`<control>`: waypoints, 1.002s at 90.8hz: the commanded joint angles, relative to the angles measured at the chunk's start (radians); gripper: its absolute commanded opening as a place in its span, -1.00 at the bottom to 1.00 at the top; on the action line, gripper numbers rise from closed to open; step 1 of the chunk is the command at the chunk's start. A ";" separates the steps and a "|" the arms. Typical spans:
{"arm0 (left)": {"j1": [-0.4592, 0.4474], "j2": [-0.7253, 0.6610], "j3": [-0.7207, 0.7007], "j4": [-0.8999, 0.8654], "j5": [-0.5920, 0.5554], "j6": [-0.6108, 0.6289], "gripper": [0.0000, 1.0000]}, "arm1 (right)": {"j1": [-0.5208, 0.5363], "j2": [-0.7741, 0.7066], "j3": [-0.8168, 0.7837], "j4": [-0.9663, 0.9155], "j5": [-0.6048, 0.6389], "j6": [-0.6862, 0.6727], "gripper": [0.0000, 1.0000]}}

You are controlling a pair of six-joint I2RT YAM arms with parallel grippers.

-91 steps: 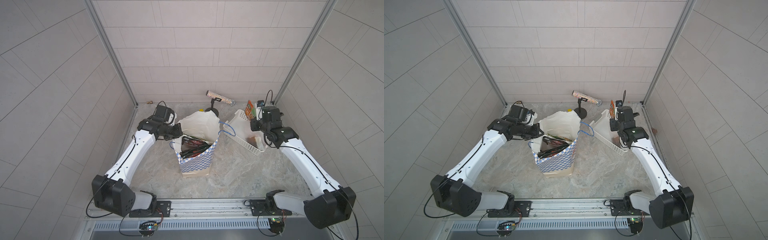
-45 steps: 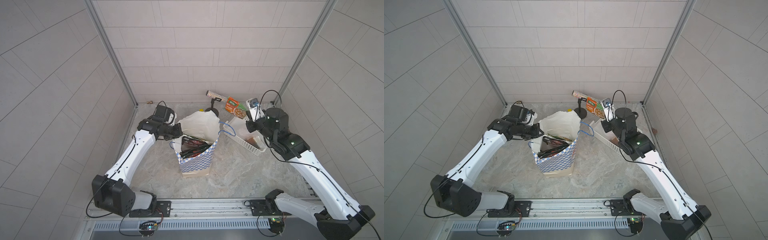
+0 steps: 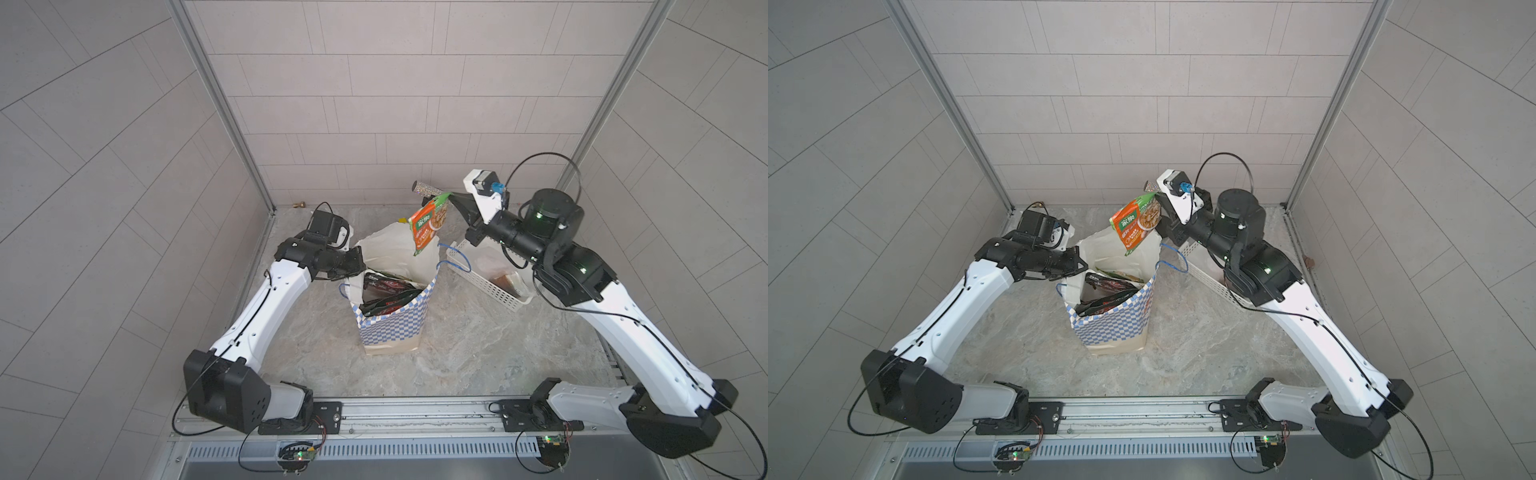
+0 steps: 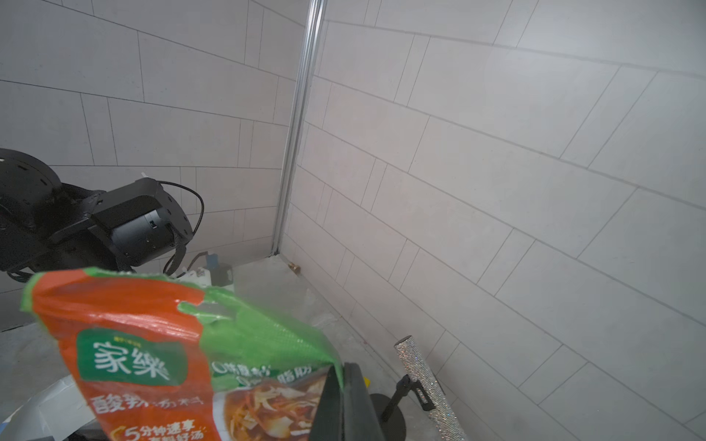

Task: Place the condiment packets inside the bag
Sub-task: Place the condiment packet in the paper bag.

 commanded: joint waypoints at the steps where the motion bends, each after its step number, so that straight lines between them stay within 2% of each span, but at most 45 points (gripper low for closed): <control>1: -0.008 -0.009 0.006 -0.017 0.022 0.011 -1.00 | 0.004 0.072 0.025 0.017 -0.021 0.102 -1.00; 11: -0.009 -0.009 0.008 -0.016 0.021 0.013 -1.00 | 0.007 0.145 0.024 0.021 -0.041 0.165 -1.00; 25: -0.008 -0.008 0.007 -0.017 0.021 0.015 -1.00 | 0.013 0.204 -0.013 0.014 -0.044 0.181 -1.00; 53: -0.007 -0.005 0.009 -0.016 0.022 0.014 -1.00 | 0.014 0.305 -0.082 0.036 0.067 0.141 -1.00; 78: -0.009 -0.003 0.007 -0.017 0.022 0.015 -1.00 | 0.014 0.355 -0.157 0.133 0.203 0.137 -1.00; 91: -0.009 0.002 0.008 -0.016 0.026 0.014 -1.00 | 0.013 0.336 -0.203 0.129 0.178 0.125 -1.00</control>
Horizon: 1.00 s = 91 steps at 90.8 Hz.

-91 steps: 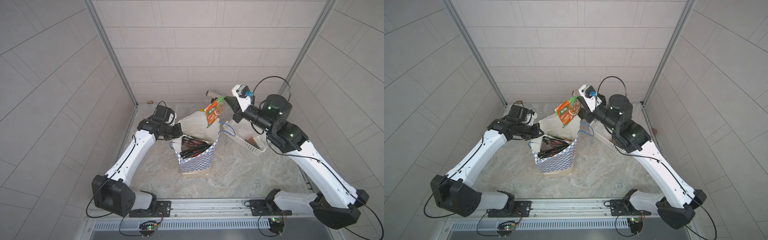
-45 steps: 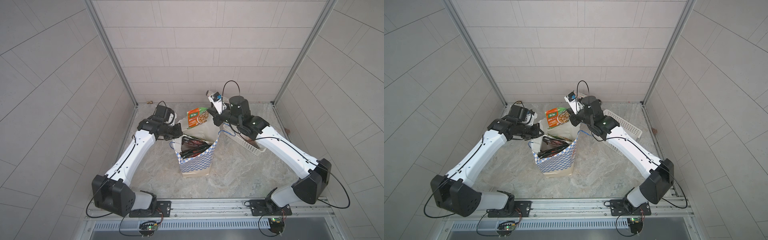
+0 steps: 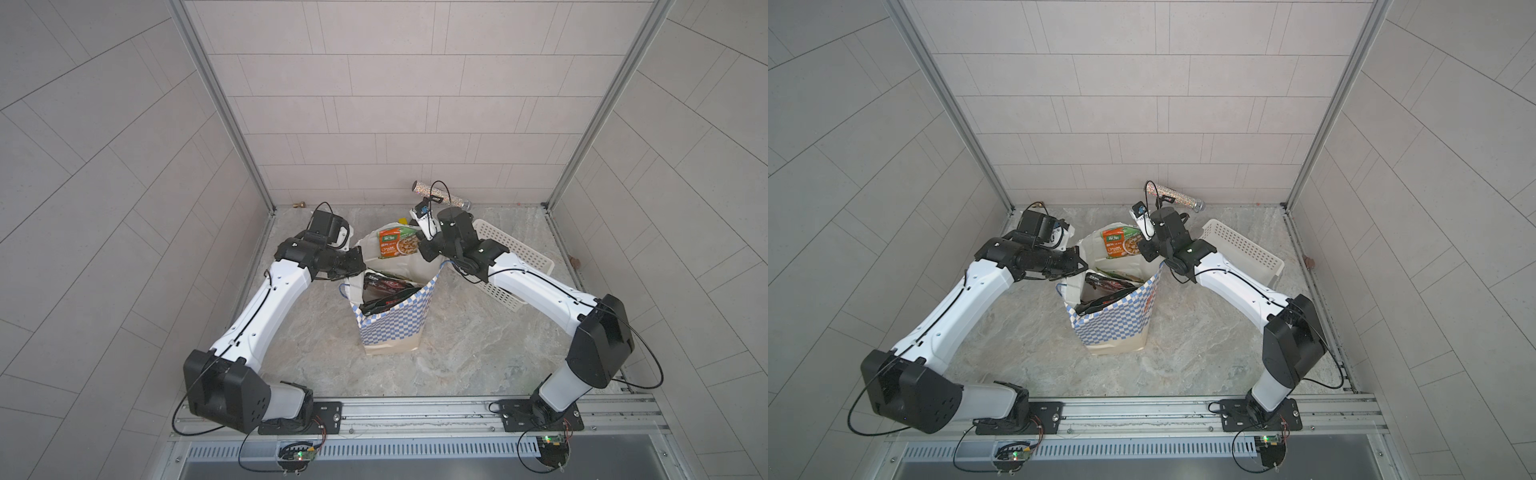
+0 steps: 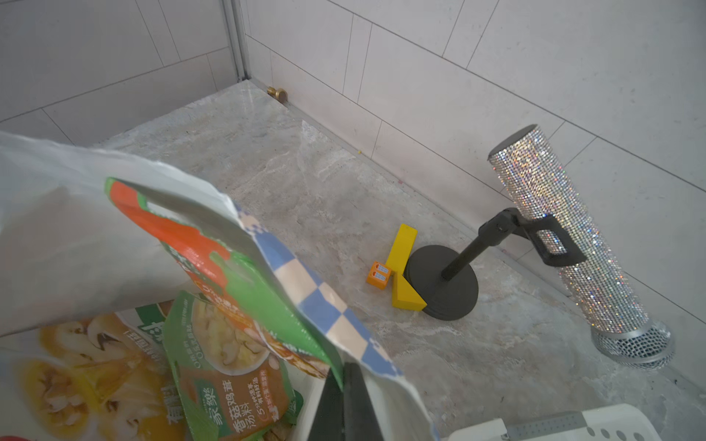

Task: Place the condiment packets inside the bag
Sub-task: Place the condiment packet in the paper bag.

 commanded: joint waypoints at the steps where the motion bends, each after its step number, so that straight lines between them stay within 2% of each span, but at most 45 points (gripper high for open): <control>1: -0.009 0.002 0.008 -0.017 0.025 0.013 -1.00 | 0.004 -0.033 -0.026 0.040 0.014 -0.013 -1.00; 7: -0.008 0.003 0.008 -0.016 0.026 0.013 -1.00 | 0.003 -0.048 -0.040 0.025 -0.007 -0.023 -0.61; 11: -0.009 0.001 0.006 -0.017 0.024 0.014 -1.00 | 0.004 -0.064 -0.047 0.017 -0.011 -0.023 -0.26; 15: -0.009 0.001 0.006 -0.017 0.024 0.014 -1.00 | 0.004 -0.086 -0.055 0.014 -0.015 -0.022 -0.05; 28: -0.008 0.002 0.006 -0.018 0.023 0.012 -1.00 | -0.001 -0.186 -0.077 0.013 0.005 0.018 0.25; 38: -0.008 0.000 0.006 -0.018 0.022 0.013 -1.00 | -0.047 -0.277 -0.092 -0.021 0.104 0.119 0.51; 49: -0.010 -0.003 0.005 -0.018 0.023 0.013 -1.00 | -0.207 -0.344 -0.135 -0.102 0.089 0.243 0.69; 57: -0.009 -0.001 0.005 -0.018 0.025 0.012 -1.00 | -0.334 -0.346 -0.180 -0.161 0.024 0.251 0.82; 65: -0.010 0.000 0.006 -0.019 0.027 0.012 -1.00 | -0.422 -0.282 -0.186 -0.251 -0.006 0.225 0.89; 77: -0.009 0.000 0.005 -0.018 0.024 0.010 -1.00 | -0.463 -0.139 -0.162 -0.339 0.082 0.188 1.00; 91: -0.009 0.001 0.004 -0.018 0.023 0.011 -1.00 | -0.466 0.084 -0.049 -0.454 0.081 0.127 1.00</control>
